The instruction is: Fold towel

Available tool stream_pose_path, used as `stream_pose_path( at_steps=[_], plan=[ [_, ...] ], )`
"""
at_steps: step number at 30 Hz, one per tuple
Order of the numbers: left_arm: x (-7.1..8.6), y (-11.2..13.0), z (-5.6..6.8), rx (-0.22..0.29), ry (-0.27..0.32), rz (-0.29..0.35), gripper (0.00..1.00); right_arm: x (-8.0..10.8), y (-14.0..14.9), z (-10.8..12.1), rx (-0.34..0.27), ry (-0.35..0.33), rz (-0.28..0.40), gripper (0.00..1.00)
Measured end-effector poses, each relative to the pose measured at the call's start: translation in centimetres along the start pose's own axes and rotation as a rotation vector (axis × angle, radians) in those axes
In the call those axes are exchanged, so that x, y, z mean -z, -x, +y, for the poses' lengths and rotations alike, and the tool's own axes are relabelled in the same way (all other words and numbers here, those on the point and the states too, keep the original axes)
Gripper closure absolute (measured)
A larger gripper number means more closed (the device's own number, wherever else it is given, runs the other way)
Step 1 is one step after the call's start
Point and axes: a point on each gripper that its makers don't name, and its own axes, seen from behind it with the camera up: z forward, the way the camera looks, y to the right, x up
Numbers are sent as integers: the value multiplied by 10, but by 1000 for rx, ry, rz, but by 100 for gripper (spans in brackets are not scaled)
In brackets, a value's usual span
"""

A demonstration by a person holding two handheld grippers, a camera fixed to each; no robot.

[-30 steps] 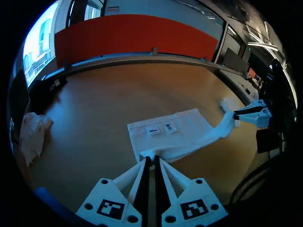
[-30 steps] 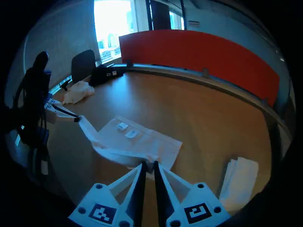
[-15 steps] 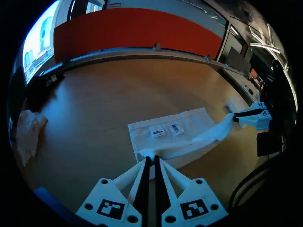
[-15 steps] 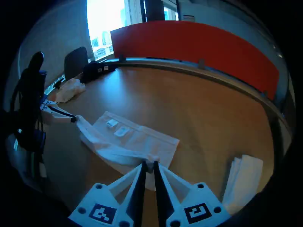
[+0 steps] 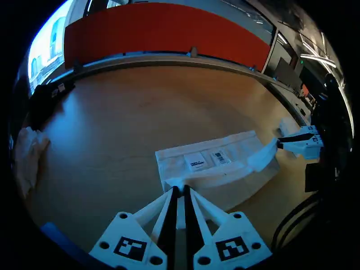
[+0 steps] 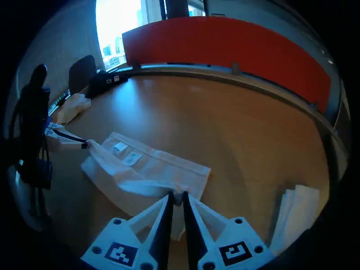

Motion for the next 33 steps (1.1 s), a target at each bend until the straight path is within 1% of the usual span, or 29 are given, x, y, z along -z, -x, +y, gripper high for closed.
stream_pose_path(
  at_steps=[4,8,12,14,16,17,18,19,20,22,23,24,26,30,33],
  plan=[
    [-6,0,-4,9,-12,1,87,-8,1,7,-4,27,-4,82],
    [-9,0,-9,8,-29,3,86,-13,2,10,-9,41,-7,80],
    [-9,-2,-11,4,-42,6,74,-16,1,12,-9,56,-3,77],
    [-9,-4,-12,3,-45,11,73,-16,0,15,-9,69,0,71],
    [-9,-5,-13,2,-52,15,68,-16,-1,16,-7,75,3,66],
    [-9,-6,-14,2,-56,17,68,-16,-1,16,-7,78,4,65],
    [-9,-7,-15,1,-58,17,67,-16,-1,17,-6,81,5,61],
    [-8,-7,-15,1,-60,18,66,-15,-1,17,-6,84,7,55],
    [-8,-7,-16,1,-62,18,65,-15,-2,18,-5,87,8,45],
    [-6,-8,-16,1,-62,19,50,-13,-2,19,-6,93,10,25],
    [-6,-8,-16,1,-62,19,41,-13,-2,20,-7,96,11,17],
    [-5,-7,-15,2,-60,17,32,-12,-2,20,-8,96,11,13],
    [-5,-6,-13,5,-53,11,18,-11,-1,19,-11,96,12,10],
    [-4,-5,-10,20,-42,8,5,-9,2,18,-17,93,9,10],
    [-2,-4,-10,23,-40,13,4,-8,4,18,-17,92,6,10]
  ],
)
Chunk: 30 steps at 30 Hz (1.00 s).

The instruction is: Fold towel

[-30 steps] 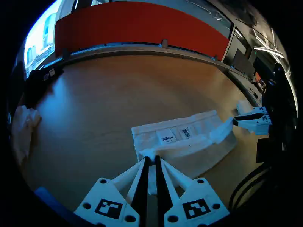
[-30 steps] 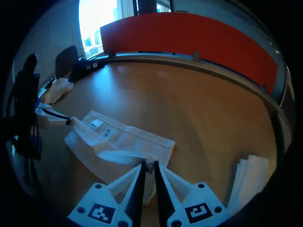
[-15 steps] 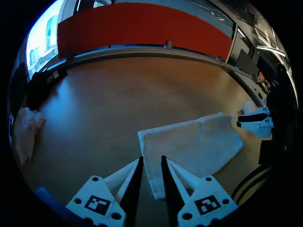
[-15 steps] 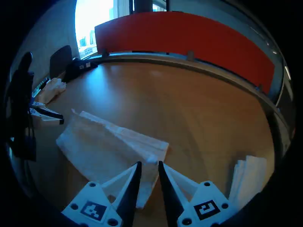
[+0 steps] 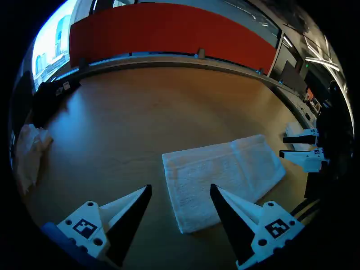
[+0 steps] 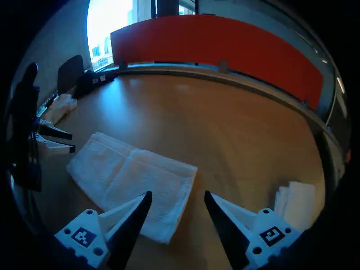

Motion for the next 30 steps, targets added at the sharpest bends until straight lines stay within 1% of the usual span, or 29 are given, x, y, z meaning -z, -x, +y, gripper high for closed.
stream_pose_path(
  at_steps=[6,11,23,26,30],
  plan=[
    [4,2,-3,-10,-11,1,4,4,4,-1,2,-6,-4,10],
    [10,9,-5,-6,-22,2,4,9,12,-4,2,-11,-10,10],
    [23,39,-5,7,-46,-22,4,22,40,-10,-18,-21,-38,10],
    [26,45,-5,15,-50,-28,4,23,45,-11,-8,-29,-46,10],
    [30,51,-6,29,-59,-32,4,25,48,-15,22,-52,-53,10]
  ],
)
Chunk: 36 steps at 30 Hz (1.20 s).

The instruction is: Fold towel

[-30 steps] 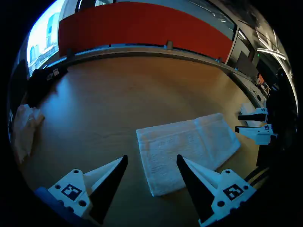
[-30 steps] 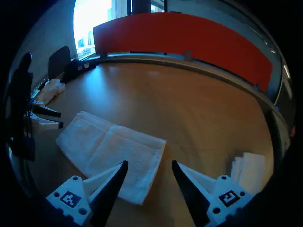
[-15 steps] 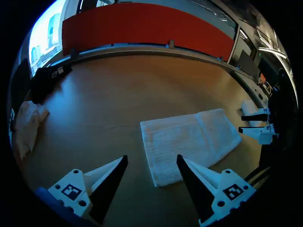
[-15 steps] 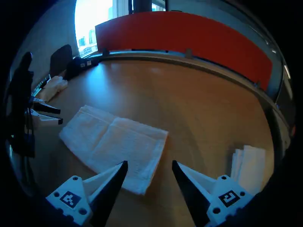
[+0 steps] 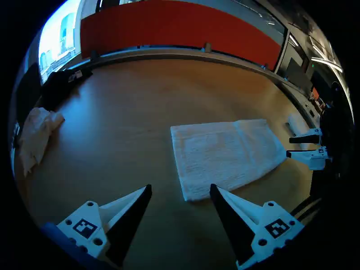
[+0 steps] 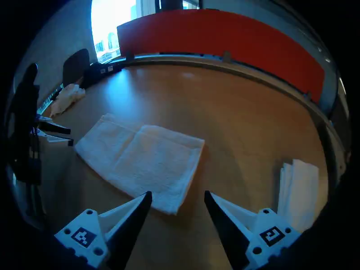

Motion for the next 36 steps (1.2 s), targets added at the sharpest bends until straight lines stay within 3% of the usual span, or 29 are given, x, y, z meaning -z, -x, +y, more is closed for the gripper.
stream_pose_path(
  at_steps=[8,16,20,27,36],
  plan=[
    [14,11,-6,38,-24,-2,4,1,11,-10,90,-59,-41,10],
    [30,23,-20,65,-64,-4,4,-1,23,-13,155,-103,-79,12],
    [35,29,-23,75,-74,-8,4,-2,25,-14,177,-115,-87,21],
    [42,35,-25,99,-77,-8,4,-5,26,-8,197,-104,-102,51],
    [46,36,-29,103,-81,-9,4,-2,32,0,205,-95,-120,53]
  ],
)
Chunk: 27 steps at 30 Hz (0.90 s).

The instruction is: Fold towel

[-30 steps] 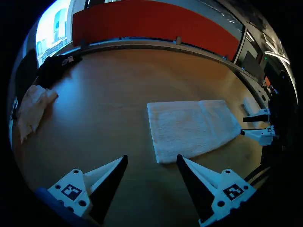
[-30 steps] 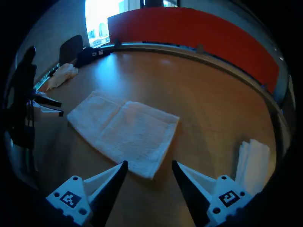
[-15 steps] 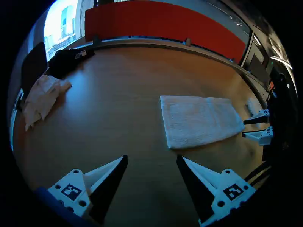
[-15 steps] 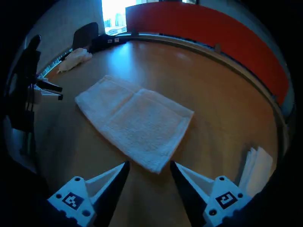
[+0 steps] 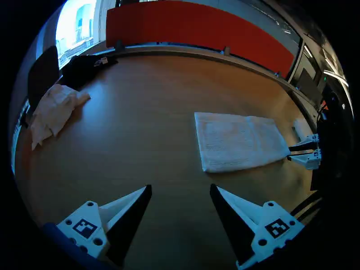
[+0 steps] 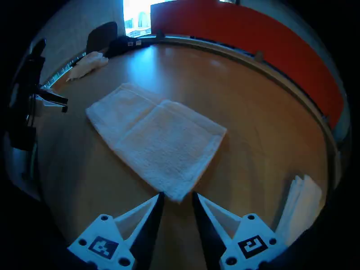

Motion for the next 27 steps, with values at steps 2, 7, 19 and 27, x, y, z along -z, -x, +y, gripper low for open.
stream_pose_path(
  at_steps=[2,7,19,27],
  plan=[
    [0,0,-1,0,0,0,4,0,3,1,4,-1,-8,54],
    [1,-1,-2,-2,1,0,4,-1,6,2,16,-2,-18,73],
    [6,2,-6,-1,-3,-1,4,1,-2,0,34,-3,8,95],
    [12,4,-13,7,-10,2,4,11,-29,-6,63,1,64,95]
  ],
)
